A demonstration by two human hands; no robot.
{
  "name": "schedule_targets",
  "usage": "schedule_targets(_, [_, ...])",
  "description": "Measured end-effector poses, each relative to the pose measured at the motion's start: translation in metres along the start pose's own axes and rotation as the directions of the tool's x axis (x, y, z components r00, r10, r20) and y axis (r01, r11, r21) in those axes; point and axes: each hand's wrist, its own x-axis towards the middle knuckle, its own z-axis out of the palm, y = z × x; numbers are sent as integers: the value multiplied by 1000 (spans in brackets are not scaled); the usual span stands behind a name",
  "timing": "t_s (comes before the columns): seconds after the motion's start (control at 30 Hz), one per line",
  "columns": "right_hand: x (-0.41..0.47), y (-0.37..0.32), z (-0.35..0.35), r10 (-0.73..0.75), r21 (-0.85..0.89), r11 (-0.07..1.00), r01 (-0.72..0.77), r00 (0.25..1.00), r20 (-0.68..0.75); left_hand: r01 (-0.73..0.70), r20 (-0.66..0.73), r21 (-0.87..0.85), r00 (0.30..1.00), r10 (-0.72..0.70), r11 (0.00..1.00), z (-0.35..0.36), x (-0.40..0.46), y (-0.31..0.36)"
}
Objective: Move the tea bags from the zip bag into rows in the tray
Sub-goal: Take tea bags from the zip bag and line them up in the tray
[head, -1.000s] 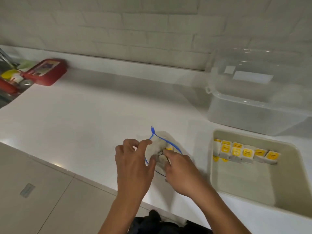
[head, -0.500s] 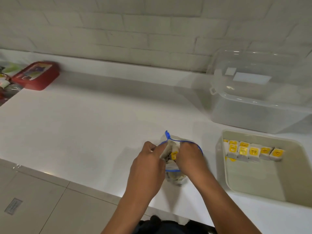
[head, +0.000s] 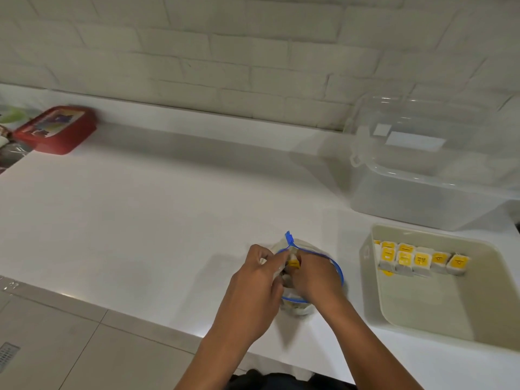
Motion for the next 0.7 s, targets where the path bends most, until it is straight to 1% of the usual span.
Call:
schedule_targets(0.13, [-9,-1,-14,-59,91,994,57,998,21,-3,-7,18,1000,3,1000,-1,2,1])
schedule_targets(0.27, [-27,-6,-36,-161,247,958,148,986,31,6,-24,30,1000,-5,1000,-2,3,2])
schedule_targets(0.37, [-39,-9,-48,-198,274,945,181,980,35,-10,-48,36,999,12,999,-2,3,2])
schedule_targets(0.43, [-46,-10,-54,-202,319,931,178,979,42,-11,-58,37,998,14,999,-2,3,2])
schedule_targets(0.5, [-53,-11,-60,-194,400,902,162,980,42,-1,-56,41,998,3,999,-2,3,2])
schedule_targets(0.6, [-58,-9,-66,-177,561,819,124,983,41,8,-67,64,998,-3,998,-1,3,-1])
schedule_targets(0.7, [-62,-7,-68,-158,685,726,67,985,70,7,-93,33,996,-4,999,0,1,1])
